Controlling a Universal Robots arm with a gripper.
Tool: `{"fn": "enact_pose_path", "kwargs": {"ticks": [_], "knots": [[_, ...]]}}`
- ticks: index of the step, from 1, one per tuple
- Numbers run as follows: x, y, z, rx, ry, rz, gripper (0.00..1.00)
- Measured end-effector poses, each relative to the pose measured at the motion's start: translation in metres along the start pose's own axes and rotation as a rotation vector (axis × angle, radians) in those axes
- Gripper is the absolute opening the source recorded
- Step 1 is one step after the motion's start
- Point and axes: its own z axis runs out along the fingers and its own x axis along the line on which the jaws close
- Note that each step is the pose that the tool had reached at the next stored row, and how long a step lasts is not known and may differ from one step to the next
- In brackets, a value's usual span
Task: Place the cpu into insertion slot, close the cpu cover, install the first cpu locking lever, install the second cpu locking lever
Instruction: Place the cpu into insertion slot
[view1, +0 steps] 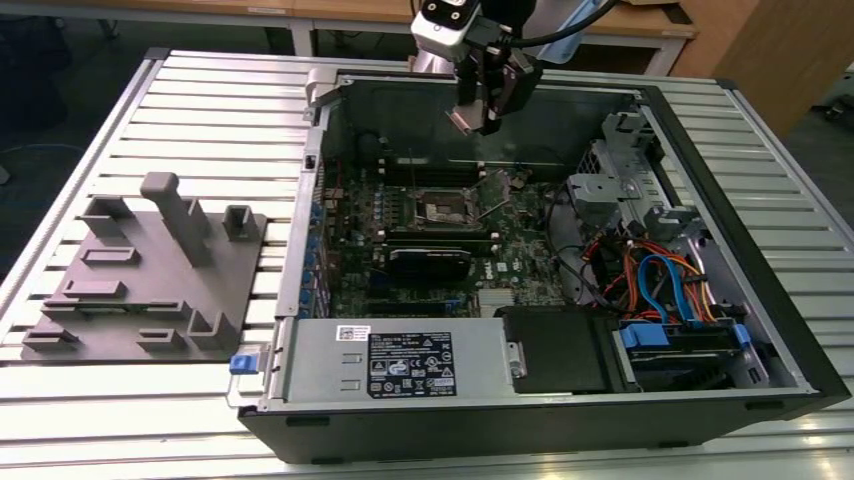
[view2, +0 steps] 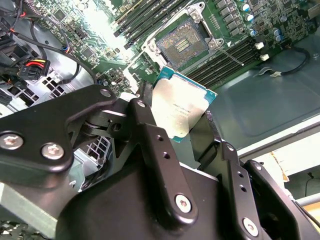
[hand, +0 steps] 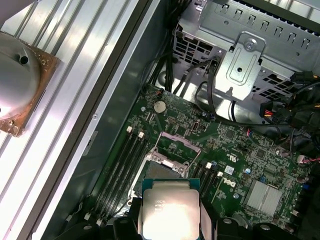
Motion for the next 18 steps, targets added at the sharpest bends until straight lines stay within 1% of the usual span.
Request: {"fn": "enact_pose_path", "kwargs": {"ticks": [5,7,12,15,16,18], "knots": [[0.0,0.0,0.0001,-0.0001,-0.0002,0.003,0.54],[0.0,0.0,0.0003,-0.0003,-0.0014,0.016,0.54],[0.0,-0.0001,0.0015,-0.0018,-0.0088,0.102,0.54],[0.0,-0.0002,0.0021,-0.0017,-0.012,0.143,0.54],[0.0,-0.0002,0.0022,0.0002,-0.0119,0.149,0.54],[0.0,-0.0002,0.0025,0.0079,-0.01,0.161,0.54]]}}
